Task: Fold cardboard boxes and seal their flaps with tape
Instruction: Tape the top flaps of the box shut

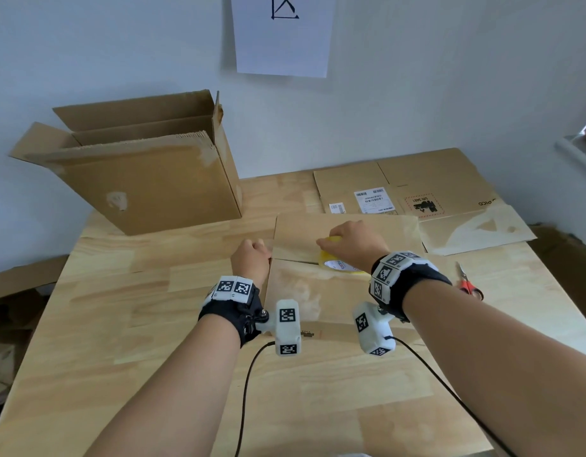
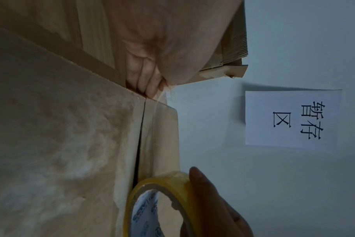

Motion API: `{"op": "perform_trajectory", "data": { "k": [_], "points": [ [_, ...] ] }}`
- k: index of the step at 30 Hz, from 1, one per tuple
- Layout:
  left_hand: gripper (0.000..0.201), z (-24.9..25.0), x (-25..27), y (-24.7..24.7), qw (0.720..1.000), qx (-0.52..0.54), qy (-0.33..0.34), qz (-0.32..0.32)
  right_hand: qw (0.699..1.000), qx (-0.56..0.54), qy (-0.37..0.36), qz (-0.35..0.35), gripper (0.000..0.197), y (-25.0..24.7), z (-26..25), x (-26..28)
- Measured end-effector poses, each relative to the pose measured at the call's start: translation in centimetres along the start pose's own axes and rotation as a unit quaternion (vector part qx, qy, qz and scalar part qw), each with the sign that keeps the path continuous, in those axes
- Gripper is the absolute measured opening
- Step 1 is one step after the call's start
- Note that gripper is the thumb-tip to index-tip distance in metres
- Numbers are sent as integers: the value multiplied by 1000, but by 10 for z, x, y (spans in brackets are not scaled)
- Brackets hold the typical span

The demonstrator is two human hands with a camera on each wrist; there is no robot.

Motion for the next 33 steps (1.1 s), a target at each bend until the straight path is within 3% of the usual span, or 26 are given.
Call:
{"op": "perform_trajectory", "data": {
  "k": [7, 11, 20, 24, 29, 33],
  "points": [
    [29, -6, -5, 2, 999, 30, -11, -9, 1000, -2, -6, -2, 29, -1, 0, -3],
    [25, -29, -33, 12, 997, 61, -21, -40, 999, -5, -26, -40, 36, -4, -8, -7],
    [22, -11, 2, -3, 975, 179, -58, -116, 998, -17, -30, -60, 52, -2, -14, -6],
    [22, -14, -6, -11, 984, 129, -18, -123, 998, 8, -12, -54, 43, 5, -16, -6],
    [25, -5, -13, -20, 988, 78, 49, -122, 998, 33, -13, -53, 49, 0, -15, -9],
    [25, -4, -16, -23, 987, 94, 44, -127, 999, 37, 13, -33, 48, -2, -16, -8]
  ]
}}
Point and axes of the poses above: each hand's wrist, its own x-axis away from the middle knuckle, its own y-axis out of the palm, z = x × y, the point moved 6 cm from there along -x, towards the middle knuckle, and after that the axes turned 3 degrees about -y, right-handed, at the moved point
